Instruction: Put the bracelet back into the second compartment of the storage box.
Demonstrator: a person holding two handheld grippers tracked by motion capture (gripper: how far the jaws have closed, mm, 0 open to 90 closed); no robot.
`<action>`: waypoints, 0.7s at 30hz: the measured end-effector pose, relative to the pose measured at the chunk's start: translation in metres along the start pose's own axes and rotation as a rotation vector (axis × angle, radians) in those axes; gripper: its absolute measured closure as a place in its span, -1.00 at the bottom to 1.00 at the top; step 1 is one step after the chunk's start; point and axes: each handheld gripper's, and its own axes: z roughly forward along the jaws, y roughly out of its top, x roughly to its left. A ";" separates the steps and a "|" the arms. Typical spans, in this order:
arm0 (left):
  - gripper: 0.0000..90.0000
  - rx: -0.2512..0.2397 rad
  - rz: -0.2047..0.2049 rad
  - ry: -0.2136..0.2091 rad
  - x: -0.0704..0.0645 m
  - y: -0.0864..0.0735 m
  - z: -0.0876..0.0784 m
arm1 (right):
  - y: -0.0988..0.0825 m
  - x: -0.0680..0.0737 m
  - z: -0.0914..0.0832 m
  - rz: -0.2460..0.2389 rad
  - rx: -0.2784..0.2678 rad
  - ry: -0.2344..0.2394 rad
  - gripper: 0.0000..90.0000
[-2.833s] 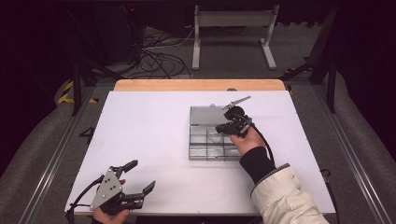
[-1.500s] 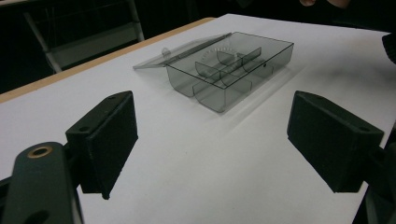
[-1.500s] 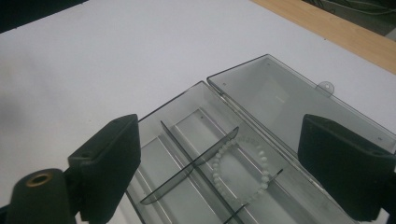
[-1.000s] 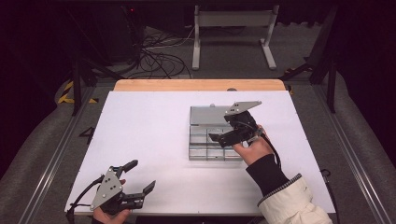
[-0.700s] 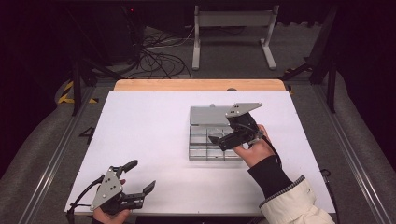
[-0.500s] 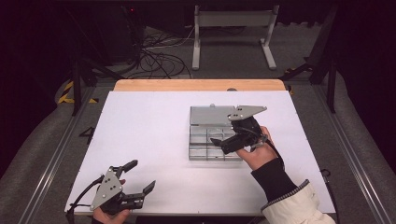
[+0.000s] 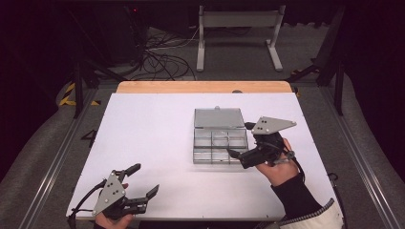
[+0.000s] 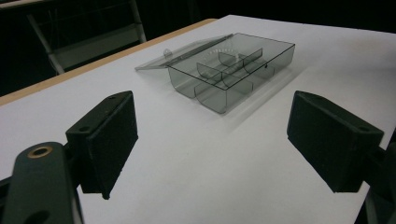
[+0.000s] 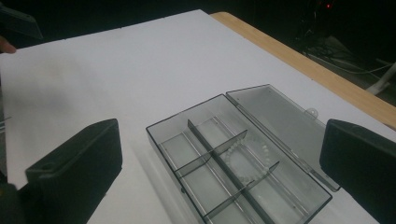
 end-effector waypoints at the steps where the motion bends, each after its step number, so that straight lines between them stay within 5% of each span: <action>1: -0.63 0.000 -0.001 0.000 0.000 0.000 0.000 | -0.003 0.001 -0.002 0.001 -0.011 0.001 -1.00; 21: -0.63 -0.002 0.000 0.006 0.000 0.000 -0.001 | -0.060 0.002 -0.037 0.018 -0.038 0.018 -1.00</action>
